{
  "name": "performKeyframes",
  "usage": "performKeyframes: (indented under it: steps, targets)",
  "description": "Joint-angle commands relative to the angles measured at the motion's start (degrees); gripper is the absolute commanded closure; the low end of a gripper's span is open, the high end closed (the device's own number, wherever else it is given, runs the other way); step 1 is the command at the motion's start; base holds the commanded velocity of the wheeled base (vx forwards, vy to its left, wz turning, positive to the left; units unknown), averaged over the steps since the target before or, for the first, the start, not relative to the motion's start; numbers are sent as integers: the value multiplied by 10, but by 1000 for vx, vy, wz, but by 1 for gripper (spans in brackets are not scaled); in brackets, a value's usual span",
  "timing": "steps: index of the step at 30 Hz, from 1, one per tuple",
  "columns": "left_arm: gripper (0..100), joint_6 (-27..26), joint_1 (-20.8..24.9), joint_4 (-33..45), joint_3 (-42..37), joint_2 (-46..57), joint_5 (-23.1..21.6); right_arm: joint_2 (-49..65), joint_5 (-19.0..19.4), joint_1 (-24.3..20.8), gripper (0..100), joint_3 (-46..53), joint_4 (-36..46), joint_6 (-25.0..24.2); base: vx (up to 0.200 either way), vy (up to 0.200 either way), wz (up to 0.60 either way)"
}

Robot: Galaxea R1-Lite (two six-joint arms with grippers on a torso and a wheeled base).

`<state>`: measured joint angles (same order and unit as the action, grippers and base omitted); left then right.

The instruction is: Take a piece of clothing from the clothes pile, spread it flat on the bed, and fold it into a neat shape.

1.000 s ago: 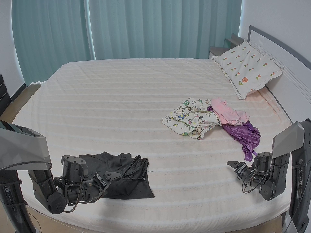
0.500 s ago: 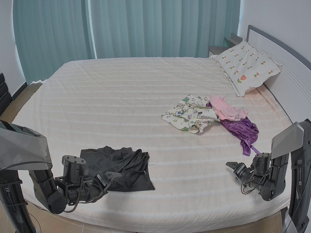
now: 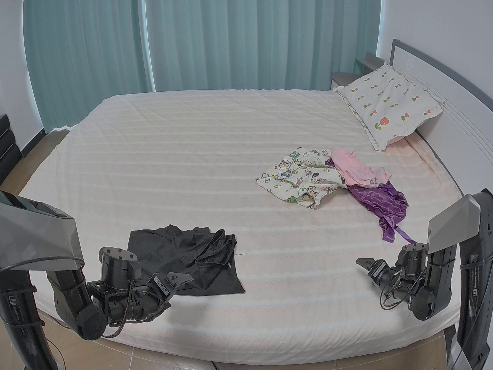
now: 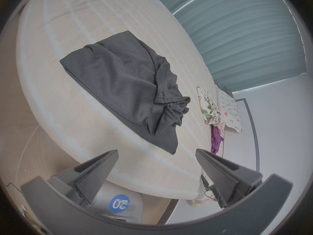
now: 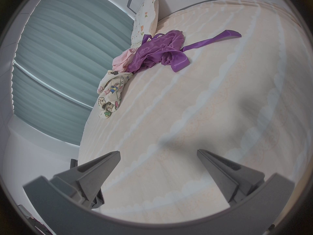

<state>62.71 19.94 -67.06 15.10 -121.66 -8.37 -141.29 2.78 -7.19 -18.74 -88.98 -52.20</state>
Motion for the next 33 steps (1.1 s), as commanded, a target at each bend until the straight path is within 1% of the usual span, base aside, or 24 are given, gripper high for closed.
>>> performKeyframes:
  steps: [1,4,5,7,11,13,15,17,19,20,21,24,25,26,28,29,30,33]
  targets:
    - [0,3,-1,-4,1,0,0,2,-12,-13,0,0,-8,0,0,200,0]
    - [0,15,-6,-15,0,2,0,19,-39,-22,0,-7,-8,-1,0,200,0]
    - [0,19,-7,-17,1,2,0,27,-43,-23,0,-8,-8,-2,0,200,0]
    - [0,29,-10,-20,2,3,-2,49,-44,-24,0,-15,-7,-2,0,200,0]
    - [0,31,-11,-30,-2,1,-2,64,-51,-42,0,-38,-5,7,0,200,0]
    - [0,31,-11,-35,-3,0,-2,80,-48,-58,0,-59,4,27,0,200,0]
    - [0,32,-11,-36,-3,0,-2,90,-40,-79,0,-88,22,53,0,200,0]
    - [0,31,-11,-36,-3,-1,-2,91,-37,-106,0,-124,50,63,0,200,0]
    - [0,32,-11,-36,-3,-1,-2,88,-37,-143,0,-176,88,63,0,200,0]
    - [0,32,-11,-36,-2,-1,-2,88,-36,-146,0,-180,92,63,0,200,0]
    - [0,32,-11,-36,-3,-1,-2,84,-35,-165,0,-216,120,63,0,200,0]
    - [0,32,-11,-36,-2,-1,-2,78,-31,-207,0,-284,173,61,0,200,0]
    - [0,32,-11,-36,-2,-1,-2,78,-31,-207,0,-284,173,61,0,200,0]
    - [0,32,-11,-36,-2,-1,-2,73,-24,-234,0,-314,188,51,0,200,0]
    - [0,32,-11,-36,0,-2,-1,67,-20,-248,0,-317,192,32,0,200,0]
    - [0,32,-11,-36,1,-2,-1,50,-18,-269,0,-318,191,14,0,200,0]
    - [0,32,-11,-36,1,-2,-1,48,-18,-270,0,-319,191,14,0,200,0]
    - [0,32,-11,-36,3,-2,-1,19,-19,-298,0,-322,192,15,0,200,0]
